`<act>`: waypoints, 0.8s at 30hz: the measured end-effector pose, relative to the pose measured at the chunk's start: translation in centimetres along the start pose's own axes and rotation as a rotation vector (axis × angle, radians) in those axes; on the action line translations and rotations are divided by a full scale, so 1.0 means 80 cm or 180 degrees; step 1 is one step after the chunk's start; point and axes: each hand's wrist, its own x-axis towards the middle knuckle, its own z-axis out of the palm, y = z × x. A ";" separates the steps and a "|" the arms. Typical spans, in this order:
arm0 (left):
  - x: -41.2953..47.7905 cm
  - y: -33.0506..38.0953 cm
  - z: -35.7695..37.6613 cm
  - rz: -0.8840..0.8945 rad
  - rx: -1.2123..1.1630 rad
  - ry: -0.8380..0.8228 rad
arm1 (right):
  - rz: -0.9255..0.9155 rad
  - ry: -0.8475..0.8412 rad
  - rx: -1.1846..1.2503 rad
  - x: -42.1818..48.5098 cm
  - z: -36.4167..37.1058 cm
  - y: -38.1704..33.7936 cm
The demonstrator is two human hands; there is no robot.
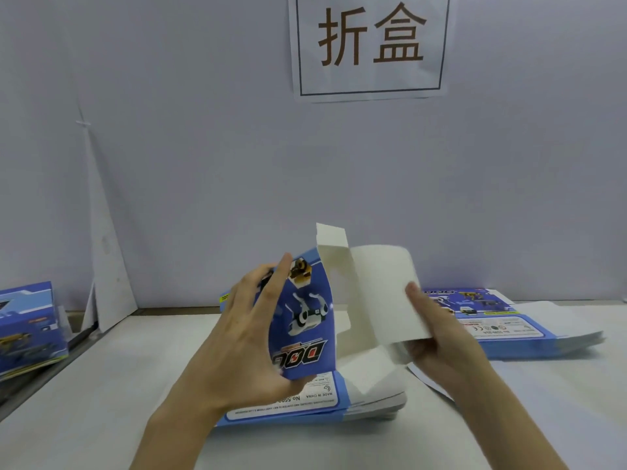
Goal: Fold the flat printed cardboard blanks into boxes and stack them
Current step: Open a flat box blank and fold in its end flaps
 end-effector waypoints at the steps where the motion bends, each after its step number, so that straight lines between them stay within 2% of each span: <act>1: 0.000 0.003 0.001 0.0054 -0.0022 0.0003 | 0.0447 0.0099 0.0134 -0.001 0.007 0.012; 3: -0.001 0.009 0.009 0.0031 -0.0202 -0.0087 | 0.1289 -0.0045 0.0199 -0.012 0.020 0.032; 4: -0.001 0.011 0.012 -0.0008 -0.0282 -0.0139 | 0.1512 -0.0076 0.0290 -0.014 0.023 0.038; 6: -0.001 0.013 0.015 -0.0096 -0.0374 -0.0175 | 0.1518 -0.0046 0.0319 -0.013 0.024 0.042; 8: 0.000 0.009 0.010 -0.0124 -0.0366 -0.0088 | 0.1122 -0.0164 0.0172 -0.010 0.023 0.034; 11: 0.002 0.006 0.000 -0.0178 -0.0300 0.0033 | 0.0526 -0.0005 0.0159 -0.007 0.019 0.017; 16: -0.001 0.009 -0.006 -0.0216 0.0005 0.0009 | -0.0804 0.0125 -0.1371 -0.011 0.009 0.000; 20: -0.001 0.013 -0.006 -0.0141 0.0218 0.0046 | -0.1871 0.0392 -0.1855 -0.009 0.002 -0.007; 24: -0.001 0.019 0.002 -0.0207 0.0322 0.0080 | -0.2680 0.0561 -0.2178 -0.007 0.002 0.001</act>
